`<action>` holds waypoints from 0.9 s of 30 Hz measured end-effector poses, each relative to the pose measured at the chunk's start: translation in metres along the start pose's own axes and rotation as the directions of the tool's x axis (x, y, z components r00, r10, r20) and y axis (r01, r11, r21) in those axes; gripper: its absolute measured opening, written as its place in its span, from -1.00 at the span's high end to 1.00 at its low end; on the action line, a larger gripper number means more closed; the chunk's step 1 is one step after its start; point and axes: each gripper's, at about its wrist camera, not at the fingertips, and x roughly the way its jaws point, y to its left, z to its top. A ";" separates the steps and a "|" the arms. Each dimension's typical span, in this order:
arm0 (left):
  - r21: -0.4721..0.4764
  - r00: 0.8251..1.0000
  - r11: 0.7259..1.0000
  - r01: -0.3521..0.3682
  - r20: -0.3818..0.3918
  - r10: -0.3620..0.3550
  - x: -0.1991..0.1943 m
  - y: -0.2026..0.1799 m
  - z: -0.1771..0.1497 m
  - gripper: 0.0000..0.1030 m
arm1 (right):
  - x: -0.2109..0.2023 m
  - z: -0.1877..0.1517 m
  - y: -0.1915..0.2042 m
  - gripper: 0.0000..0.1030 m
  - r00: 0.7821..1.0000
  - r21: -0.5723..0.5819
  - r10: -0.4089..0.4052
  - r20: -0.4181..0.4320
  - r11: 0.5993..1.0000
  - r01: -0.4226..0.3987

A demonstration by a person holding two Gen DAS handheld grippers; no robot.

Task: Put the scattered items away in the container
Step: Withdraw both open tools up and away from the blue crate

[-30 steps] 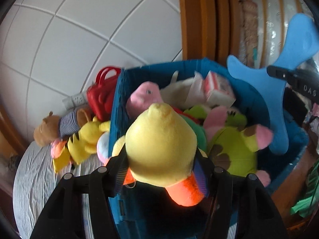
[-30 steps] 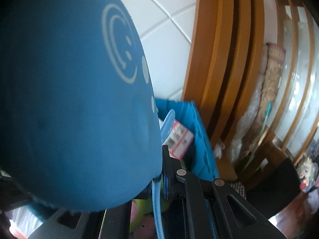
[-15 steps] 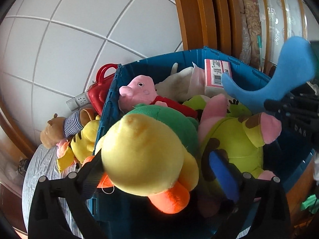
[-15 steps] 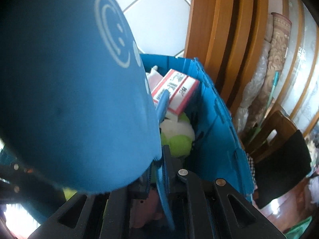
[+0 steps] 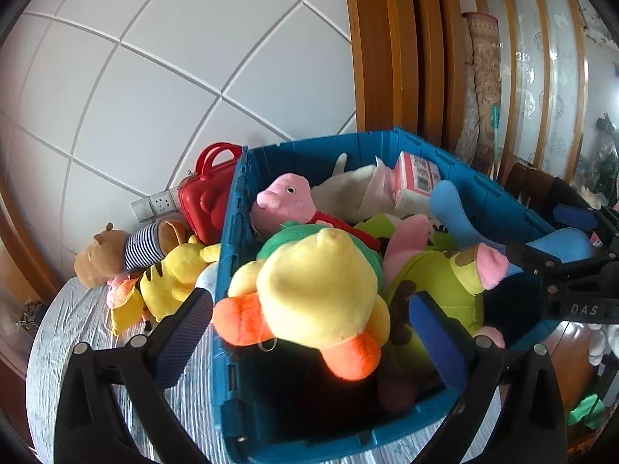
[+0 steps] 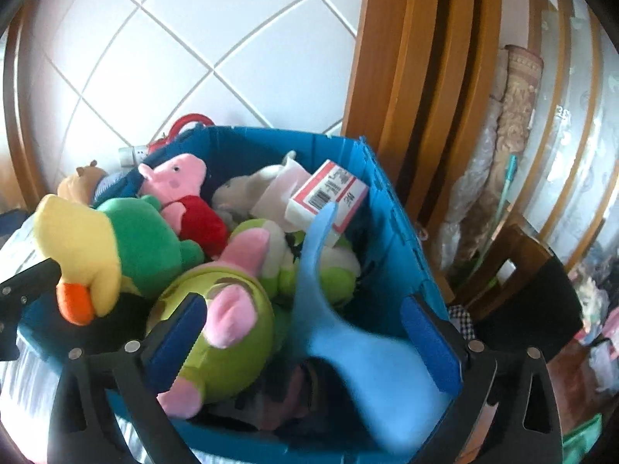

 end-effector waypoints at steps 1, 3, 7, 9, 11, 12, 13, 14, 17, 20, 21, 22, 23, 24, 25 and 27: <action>0.000 1.000 1.000 0.004 0.007 -0.004 -0.004 0.001 0.000 -1.00 | -0.005 -0.001 0.002 -0.98 1.000 -0.002 -0.002 0.008 1.000 0.002; 0.000 1.000 1.000 0.017 0.016 -0.017 -0.010 0.002 -0.002 -1.00 | -0.016 -0.002 0.007 -0.98 1.000 -0.004 -0.005 0.025 1.000 0.005; 0.009 0.999 0.999 0.045 0.025 -0.045 -0.019 0.003 -0.005 -1.00 | -0.033 -0.006 0.014 -0.99 0.999 0.002 -0.001 0.050 1.000 0.001; 0.012 0.998 0.998 0.059 0.026 -0.059 -0.023 0.004 -0.008 -1.00 | -0.040 -0.008 0.017 -0.99 0.998 0.007 -0.009 0.058 1.000 0.008; 0.013 0.996 0.997 0.082 0.033 -0.083 -0.028 0.007 -0.013 -1.00 | -0.048 -0.012 0.021 -0.99 0.998 0.011 -0.013 0.065 1.000 0.013; 0.012 0.995 0.996 0.094 0.035 -0.094 -0.030 0.008 -0.016 -1.00 | -0.051 -0.013 0.023 -0.99 0.997 0.014 -0.017 0.069 1.000 0.016; 0.010 0.994 0.994 0.104 0.038 -0.105 -0.032 0.010 -0.018 -1.00 | -0.056 -0.016 0.026 -0.99 0.997 0.019 -0.020 0.072 1.000 0.019; 0.005 0.993 0.994 0.112 0.039 -0.113 -0.034 0.012 -0.021 -1.00 | -0.061 -0.019 0.029 -0.99 0.997 0.023 -0.024 0.076 0.999 0.022; -0.008 0.989 0.990 0.139 0.044 -0.139 -0.043 0.020 -0.032 -1.00 | -0.074 -0.029 0.038 -0.99 0.996 0.038 -0.019 0.082 0.999 0.016; -0.012 0.988 0.990 0.143 0.055 -0.142 -0.053 0.029 -0.041 -1.00 | -0.084 -0.040 0.052 -0.99 0.996 0.054 -0.027 0.082 0.998 0.023; -0.010 0.989 0.990 0.137 0.058 -0.136 -0.056 0.032 -0.044 -1.00 | -0.088 -0.045 0.058 -0.99 0.996 0.058 -0.028 0.082 0.998 0.023; -0.008 0.990 0.991 0.132 0.060 -0.131 -0.060 0.036 -0.048 -1.00 | -0.091 -0.049 0.064 -0.99 0.996 0.064 -0.029 0.084 0.998 0.023; -0.005 0.990 0.992 0.125 0.060 -0.125 -0.063 0.039 -0.051 -1.00 | -0.095 -0.053 0.069 -0.99 0.996 0.067 -0.028 0.084 0.998 0.022; -0.003 0.991 0.992 0.122 0.056 -0.122 -0.065 0.043 -0.054 -1.00 | -0.098 -0.056 0.075 -0.99 0.996 0.070 -0.027 0.083 0.997 0.021; -0.004 0.992 0.993 0.119 0.052 -0.119 -0.068 0.048 -0.059 -1.00 | -0.102 -0.060 0.083 -0.99 0.996 0.071 -0.022 0.085 0.997 0.016; -0.011 0.992 0.993 0.115 0.053 -0.114 -0.072 0.057 -0.067 -1.00 | -0.108 -0.067 0.097 -0.99 0.996 0.071 -0.013 0.091 0.997 0.006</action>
